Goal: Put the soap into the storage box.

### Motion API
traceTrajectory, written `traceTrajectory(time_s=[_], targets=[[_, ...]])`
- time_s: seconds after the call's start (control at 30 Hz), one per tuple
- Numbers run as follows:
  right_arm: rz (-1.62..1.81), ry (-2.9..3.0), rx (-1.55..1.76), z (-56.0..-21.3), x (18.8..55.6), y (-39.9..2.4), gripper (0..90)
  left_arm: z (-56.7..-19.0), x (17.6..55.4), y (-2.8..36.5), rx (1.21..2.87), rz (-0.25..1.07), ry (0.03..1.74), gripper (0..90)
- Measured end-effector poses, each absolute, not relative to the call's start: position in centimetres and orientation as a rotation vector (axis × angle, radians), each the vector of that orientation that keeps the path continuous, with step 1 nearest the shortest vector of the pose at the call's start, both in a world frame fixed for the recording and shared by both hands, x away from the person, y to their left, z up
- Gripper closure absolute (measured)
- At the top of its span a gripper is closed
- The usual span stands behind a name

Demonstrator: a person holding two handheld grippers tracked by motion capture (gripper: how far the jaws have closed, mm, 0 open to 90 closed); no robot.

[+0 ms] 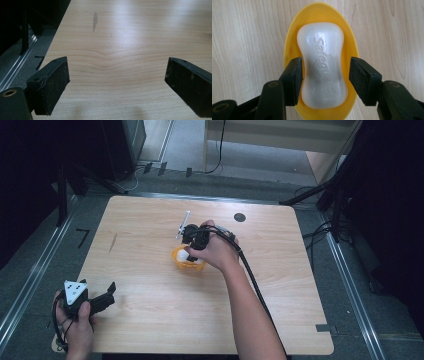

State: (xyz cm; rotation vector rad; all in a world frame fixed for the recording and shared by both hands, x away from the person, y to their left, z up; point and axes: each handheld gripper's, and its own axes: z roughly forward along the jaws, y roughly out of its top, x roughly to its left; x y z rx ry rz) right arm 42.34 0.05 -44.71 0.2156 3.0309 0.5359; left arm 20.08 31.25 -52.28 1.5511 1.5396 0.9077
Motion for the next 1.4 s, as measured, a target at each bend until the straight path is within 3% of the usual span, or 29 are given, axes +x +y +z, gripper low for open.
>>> traceTrajectory(time_s=[0.93, 1.4], targets=[[0.572, 3.008, 0.299, -43.7, 41.3, -5.4, 48.0, -52.3, 20.1, 31.1, 1.569, 0.921, 1.536, 5.7], [0.581, 3.013, 0.378, -45.1, 40.8, -8.3, 47.9, -52.3, 20.1, 31.0, 1.570, 0.922, 1.536, 5.7]])
